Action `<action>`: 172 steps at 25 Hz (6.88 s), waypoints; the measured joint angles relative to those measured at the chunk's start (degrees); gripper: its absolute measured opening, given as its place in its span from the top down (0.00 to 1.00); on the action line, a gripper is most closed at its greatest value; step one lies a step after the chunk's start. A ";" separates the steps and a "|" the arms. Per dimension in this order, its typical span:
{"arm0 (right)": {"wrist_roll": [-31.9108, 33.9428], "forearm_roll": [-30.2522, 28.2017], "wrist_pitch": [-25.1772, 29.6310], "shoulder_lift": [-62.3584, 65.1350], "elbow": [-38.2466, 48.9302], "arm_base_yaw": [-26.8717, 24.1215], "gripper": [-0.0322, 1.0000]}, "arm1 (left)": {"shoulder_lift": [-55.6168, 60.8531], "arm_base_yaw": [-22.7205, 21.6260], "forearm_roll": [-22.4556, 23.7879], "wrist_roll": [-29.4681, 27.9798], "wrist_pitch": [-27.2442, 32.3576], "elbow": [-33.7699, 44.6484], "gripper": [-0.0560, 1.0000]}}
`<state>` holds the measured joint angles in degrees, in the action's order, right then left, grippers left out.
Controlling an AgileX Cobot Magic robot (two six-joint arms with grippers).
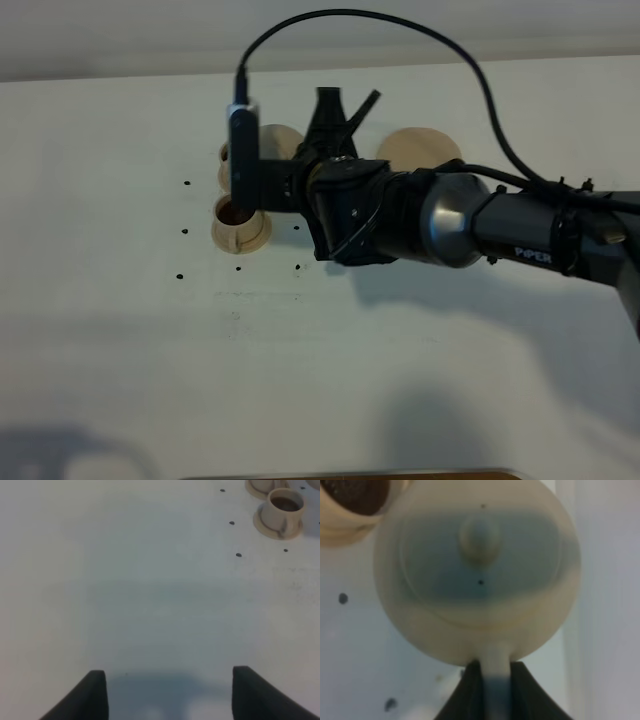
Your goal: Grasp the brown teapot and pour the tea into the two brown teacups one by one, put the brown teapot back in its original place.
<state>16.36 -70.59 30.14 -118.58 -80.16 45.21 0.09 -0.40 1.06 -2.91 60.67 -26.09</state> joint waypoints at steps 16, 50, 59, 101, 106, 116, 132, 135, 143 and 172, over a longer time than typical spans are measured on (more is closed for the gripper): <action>6.99 28.04 7.65 4.83 0.00 -1.88 0.89 | 0.00 0.00 0.00 0.00 0.00 0.00 0.38; -1.77 49.29 -2.89 4.46 7.54 -0.64 0.89 | 0.00 0.00 0.00 0.00 0.00 0.00 0.38; -2.28 48.30 -2.27 12.71 6.53 -8.89 0.89 | 0.00 0.00 0.00 0.00 0.00 0.00 0.38; -2.17 52.30 -11.23 1.08 4.79 -24.23 0.89 | 0.00 0.00 0.00 0.00 0.06 0.00 0.38; -2.17 52.36 -11.16 -0.03 4.79 -24.23 0.89 | 0.00 0.00 0.00 0.00 0.06 0.00 0.38; -2.17 52.54 -10.93 -0.09 4.67 -24.25 0.89 | 0.00 0.00 0.00 0.00 0.06 0.00 0.38; -2.17 52.48 -8.89 -0.13 3.45 -24.66 0.89 | 0.00 0.00 0.00 0.00 0.06 0.00 0.38; -2.17 52.48 -8.83 -0.13 3.45 -24.66 0.89 | 0.00 0.00 0.00 0.00 0.06 0.00 0.38; -2.22 52.54 -8.83 -0.13 3.45 -24.66 0.88 | 0.00 0.00 0.00 0.00 0.06 0.00 0.38; -2.22 53.81 -5.10 0.67 1.43 -24.66 0.52 | 0.00 0.00 0.00 0.00 0.06 0.00 0.38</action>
<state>14.14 -16.77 25.04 -117.90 -78.73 20.54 0.09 -0.40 1.06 -2.91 60.73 -26.09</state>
